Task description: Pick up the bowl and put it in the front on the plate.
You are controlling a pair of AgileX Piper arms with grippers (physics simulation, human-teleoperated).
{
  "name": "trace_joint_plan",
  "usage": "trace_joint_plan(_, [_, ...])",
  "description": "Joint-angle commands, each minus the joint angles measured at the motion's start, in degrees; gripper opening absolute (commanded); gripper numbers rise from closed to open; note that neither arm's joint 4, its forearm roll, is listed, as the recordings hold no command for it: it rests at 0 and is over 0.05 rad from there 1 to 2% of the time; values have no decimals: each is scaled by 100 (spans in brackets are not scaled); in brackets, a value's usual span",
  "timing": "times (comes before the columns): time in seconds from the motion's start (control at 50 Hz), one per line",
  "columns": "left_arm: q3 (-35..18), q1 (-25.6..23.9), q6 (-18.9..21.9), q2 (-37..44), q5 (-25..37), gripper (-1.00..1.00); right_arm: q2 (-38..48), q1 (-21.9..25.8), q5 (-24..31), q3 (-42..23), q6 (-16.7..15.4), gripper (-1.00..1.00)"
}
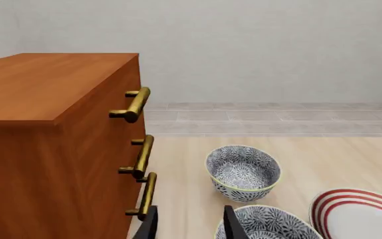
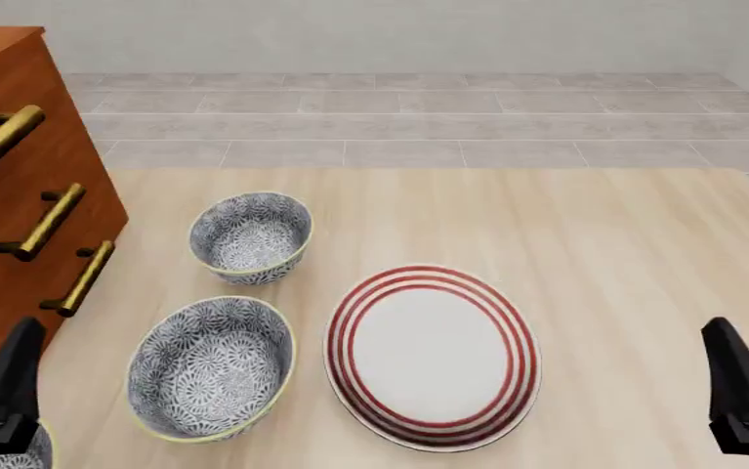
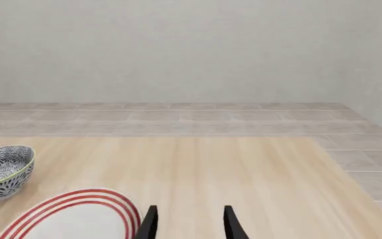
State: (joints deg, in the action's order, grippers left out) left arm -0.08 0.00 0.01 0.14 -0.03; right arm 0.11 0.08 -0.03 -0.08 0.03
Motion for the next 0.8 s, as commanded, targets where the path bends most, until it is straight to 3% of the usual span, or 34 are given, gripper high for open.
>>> trace_joint_plan(0.02, [-17, 0, 1, 29, -7, 100, 44, 43, -15, -35, -10, 100])
trace_joint_plan(0.18, [-17, 0, 1, 28, -8, 100, 75, 70, -16, -45, -26, 100])
trace_joint_plan(0.36, [-17, 1, 1, 28, -8, 100, 622, 239, -415, -125, -199, 100])
trace_joint_plan(0.54, [-17, -1, 0, 29, -8, 100, 1488, 506, -844, -570, -292, 100])
trace_joint_plan(0.8, [-17, 1, 2, 30, -7, 100, 3174, 1283, -1417, -1387, -296, 100])
